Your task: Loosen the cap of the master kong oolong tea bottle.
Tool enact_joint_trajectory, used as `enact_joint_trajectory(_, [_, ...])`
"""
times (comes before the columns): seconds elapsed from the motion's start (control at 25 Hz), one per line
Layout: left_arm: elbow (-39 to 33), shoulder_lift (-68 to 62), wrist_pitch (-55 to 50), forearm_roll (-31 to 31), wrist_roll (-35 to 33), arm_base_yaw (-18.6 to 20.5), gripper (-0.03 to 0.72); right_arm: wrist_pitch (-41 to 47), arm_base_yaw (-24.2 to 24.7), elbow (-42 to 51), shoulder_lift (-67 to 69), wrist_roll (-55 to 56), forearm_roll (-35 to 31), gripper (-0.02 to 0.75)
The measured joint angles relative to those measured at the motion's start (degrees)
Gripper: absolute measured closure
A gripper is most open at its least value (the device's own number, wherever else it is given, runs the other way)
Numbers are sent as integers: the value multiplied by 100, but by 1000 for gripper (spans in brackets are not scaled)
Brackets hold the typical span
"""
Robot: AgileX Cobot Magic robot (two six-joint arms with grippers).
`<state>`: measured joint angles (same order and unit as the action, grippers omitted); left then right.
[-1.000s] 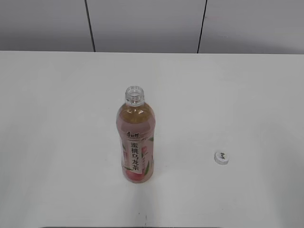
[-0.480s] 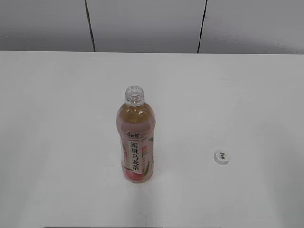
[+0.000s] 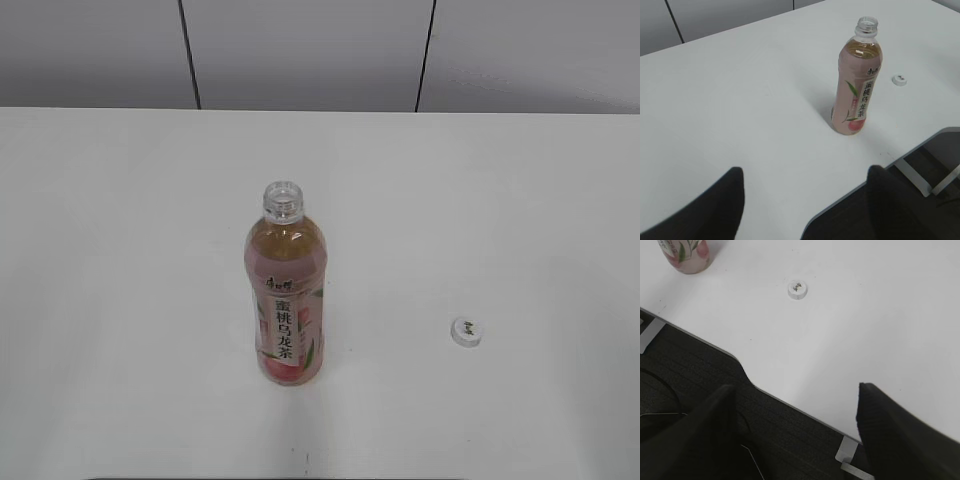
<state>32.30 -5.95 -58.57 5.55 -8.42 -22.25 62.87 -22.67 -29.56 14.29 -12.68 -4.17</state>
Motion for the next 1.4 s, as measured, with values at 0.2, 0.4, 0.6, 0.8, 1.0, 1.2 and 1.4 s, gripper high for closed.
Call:
enact_joint_trajectory(0.2, [0,0,0,-3,0,0,232,0,0,0,0,0,0,172])
enact_joint_trajectory(0.4, [0,0,0,-7,0,0,241,0,0,0,0,0,0,172])
enact_joint_trajectory(0.6, [0,0,-5,-7,0,20,254,0,0,0,0,0,0,172])
enact_joint_trajectory(0.8, [0,5,-5,-7,0,700,263,0,0,0,0,0,0,172])
enact_joint_trajectory(1.0, [0,25,-5,-7,0,1575,263,0,134,0,-19,0,0,172])
enact_joint_trajectory(1.2, [0,358,-17,-9,0,1817,263,0,860,7,-323,0,0,172])
enact_joint_trajectory(1.4, [0,632,-31,-9,0,1817,263,5,1682,7,-676,0,0,172])
